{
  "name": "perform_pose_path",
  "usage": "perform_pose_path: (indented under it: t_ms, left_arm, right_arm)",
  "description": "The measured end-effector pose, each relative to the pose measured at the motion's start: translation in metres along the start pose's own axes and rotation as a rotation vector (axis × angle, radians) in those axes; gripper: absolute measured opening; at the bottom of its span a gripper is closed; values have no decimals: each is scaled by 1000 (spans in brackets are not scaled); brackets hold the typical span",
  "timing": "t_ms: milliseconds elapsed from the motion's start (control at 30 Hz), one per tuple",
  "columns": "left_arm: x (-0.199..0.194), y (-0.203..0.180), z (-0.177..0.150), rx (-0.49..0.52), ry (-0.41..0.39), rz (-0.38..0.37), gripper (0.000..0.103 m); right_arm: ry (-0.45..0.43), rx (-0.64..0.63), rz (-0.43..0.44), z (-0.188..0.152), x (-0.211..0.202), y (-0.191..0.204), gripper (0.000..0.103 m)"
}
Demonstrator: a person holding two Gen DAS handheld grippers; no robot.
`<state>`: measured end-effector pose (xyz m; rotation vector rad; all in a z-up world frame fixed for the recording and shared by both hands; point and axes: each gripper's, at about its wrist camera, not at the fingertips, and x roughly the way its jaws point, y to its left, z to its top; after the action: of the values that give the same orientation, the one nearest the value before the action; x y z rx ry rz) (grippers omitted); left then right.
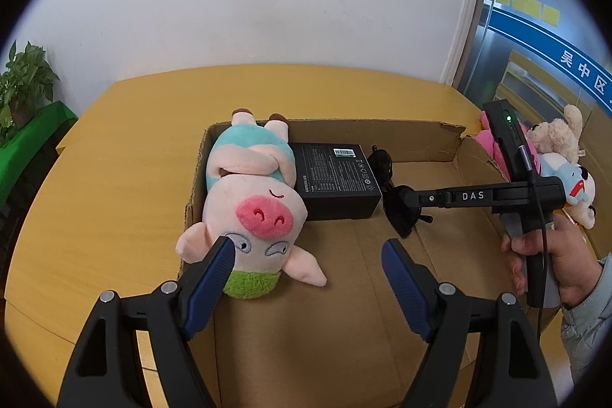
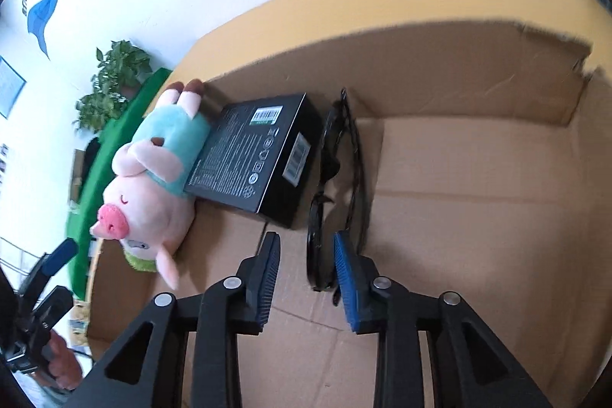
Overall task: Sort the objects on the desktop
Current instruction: 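Grip the sunglasses with the right gripper and set them against the black box, then move both grippers toward the white power bank on the table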
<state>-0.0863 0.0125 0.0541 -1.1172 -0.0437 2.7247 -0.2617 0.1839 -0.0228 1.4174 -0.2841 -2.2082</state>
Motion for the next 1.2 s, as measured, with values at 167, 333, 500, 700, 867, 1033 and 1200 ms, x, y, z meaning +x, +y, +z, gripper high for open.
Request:
perform_pose_path:
  t_ms: [167,333,500,700,867,1033,1200]
  left_arm:
    - [0,2,-1,-8,6,-4,79]
    - [0,2,-4,-1,10,-3,79]
    - [2,4,-5,1,15,0,79]
    - [4,8,-5,-18,27,-3,79]
    - [1,9,-5,-17,23,4,79]
    - [-5,10,-5,-15,18,14,79]
    - [-23,10,-9,-15,-8,46,79]
  right_arm:
    - [-5,-62,-100,5,-2,7,36]
    - [39,-104,-187,5,14,4,39]
    - [71,-102,-187,0,22,3,26]
    - [72,-85,-197,-3,23,8,25]
    - [76,-64,-217,-7,20,9,37]
    - [45,-67,-234,-19,-2,9,60]
    - [-18,-103,-207,-47,-52,19,72]
